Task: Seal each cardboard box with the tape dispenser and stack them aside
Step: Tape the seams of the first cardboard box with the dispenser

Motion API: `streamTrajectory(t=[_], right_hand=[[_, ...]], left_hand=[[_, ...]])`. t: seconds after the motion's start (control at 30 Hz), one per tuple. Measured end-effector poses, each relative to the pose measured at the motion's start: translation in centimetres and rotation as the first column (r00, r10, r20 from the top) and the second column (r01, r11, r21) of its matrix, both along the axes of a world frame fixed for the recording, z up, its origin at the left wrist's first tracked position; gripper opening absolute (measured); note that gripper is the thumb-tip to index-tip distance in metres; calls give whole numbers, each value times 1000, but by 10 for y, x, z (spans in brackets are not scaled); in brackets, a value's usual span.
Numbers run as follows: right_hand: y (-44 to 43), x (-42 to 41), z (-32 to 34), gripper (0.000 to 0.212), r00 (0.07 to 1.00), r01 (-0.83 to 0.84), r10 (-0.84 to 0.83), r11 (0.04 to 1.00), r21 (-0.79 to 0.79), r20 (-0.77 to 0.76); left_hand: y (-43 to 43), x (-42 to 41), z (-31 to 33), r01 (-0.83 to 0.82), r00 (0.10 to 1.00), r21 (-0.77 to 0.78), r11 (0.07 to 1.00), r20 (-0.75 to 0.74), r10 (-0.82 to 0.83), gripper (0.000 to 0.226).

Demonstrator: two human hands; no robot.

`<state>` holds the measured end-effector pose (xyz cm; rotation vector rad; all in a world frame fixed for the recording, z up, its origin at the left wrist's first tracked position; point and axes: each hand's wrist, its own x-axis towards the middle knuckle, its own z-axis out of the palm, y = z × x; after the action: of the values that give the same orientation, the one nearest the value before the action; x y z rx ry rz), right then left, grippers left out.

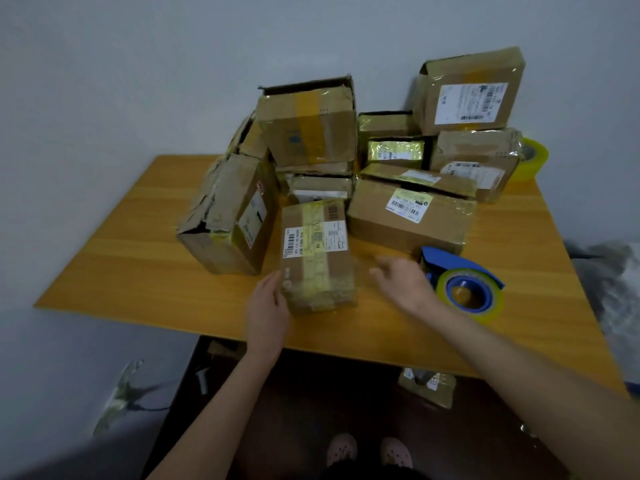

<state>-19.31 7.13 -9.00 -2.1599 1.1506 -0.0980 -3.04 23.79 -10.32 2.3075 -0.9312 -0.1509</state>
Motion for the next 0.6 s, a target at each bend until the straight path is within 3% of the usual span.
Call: streamTrajectory(t=[0.13, 0.23, 0.4, 0.6], right_hand=[[47, 36, -10, 46, 994, -22, 0, 980, 196, 113], [54, 45, -13, 44, 996, 30, -45, 984, 174, 83], [56, 49, -21, 44, 995, 76, -87, 983, 166, 55], [43, 39, -25, 54, 989, 84, -105, 980, 180, 106]], left_hand=[[-5, -6, -6, -29, 983, 143, 989, -177, 55, 38], [-12, -7, -7, -50, 959, 164, 985, -268, 94, 30], [-10, 1, -7, -90, 921, 125, 988, -367, 130, 31], [5, 21, -9, -163, 761, -26, 986, -640, 108, 43]])
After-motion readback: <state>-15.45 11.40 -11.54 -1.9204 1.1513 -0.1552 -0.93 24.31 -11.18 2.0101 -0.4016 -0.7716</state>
